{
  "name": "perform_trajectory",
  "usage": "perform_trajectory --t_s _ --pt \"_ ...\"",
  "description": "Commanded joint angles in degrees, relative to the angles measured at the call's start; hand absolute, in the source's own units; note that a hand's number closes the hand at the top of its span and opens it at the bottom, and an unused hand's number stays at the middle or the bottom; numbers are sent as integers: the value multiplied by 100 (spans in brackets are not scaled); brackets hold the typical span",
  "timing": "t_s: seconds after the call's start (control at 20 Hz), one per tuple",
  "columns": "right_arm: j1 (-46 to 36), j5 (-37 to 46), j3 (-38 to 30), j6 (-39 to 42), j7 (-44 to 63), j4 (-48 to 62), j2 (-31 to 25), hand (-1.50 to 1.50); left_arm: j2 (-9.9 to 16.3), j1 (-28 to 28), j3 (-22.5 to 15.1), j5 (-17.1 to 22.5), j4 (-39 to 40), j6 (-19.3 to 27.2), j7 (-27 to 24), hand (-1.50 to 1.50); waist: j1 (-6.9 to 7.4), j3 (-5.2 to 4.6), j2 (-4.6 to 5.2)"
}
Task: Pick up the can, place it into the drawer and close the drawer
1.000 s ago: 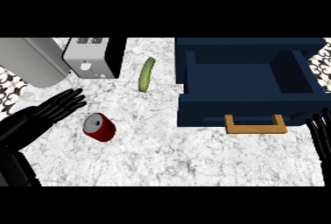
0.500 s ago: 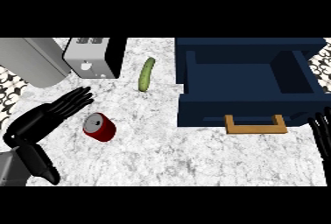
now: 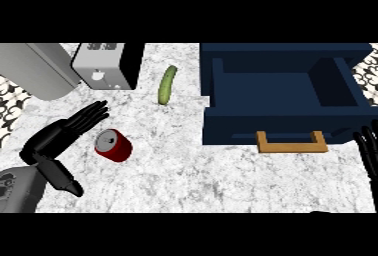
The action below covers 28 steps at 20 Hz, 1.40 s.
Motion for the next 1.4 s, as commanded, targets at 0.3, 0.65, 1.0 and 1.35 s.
perform_trajectory --t_s 0.3,0.65,1.0,1.35 --pt "295 -253 -195 323 -27 -196 -21 -150 315 -284 -234 -1004 1586 179 -1927 -150 -21 -1 1" --pt "-359 -95 -177 23 208 90 8 -150 475 -855 -525 -1365 2769 419 -2621 -150 -52 -7 22" --pt "-285 33 -71 64 107 147 85 -150 552 -948 -690 -1434 3451 575 -3027 -150 -55 -7 24" --pt "-213 -179 -265 97 326 -137 -3 -150 277 -1352 -796 -1439 3882 918 -2855 -150 -48 -3 10"
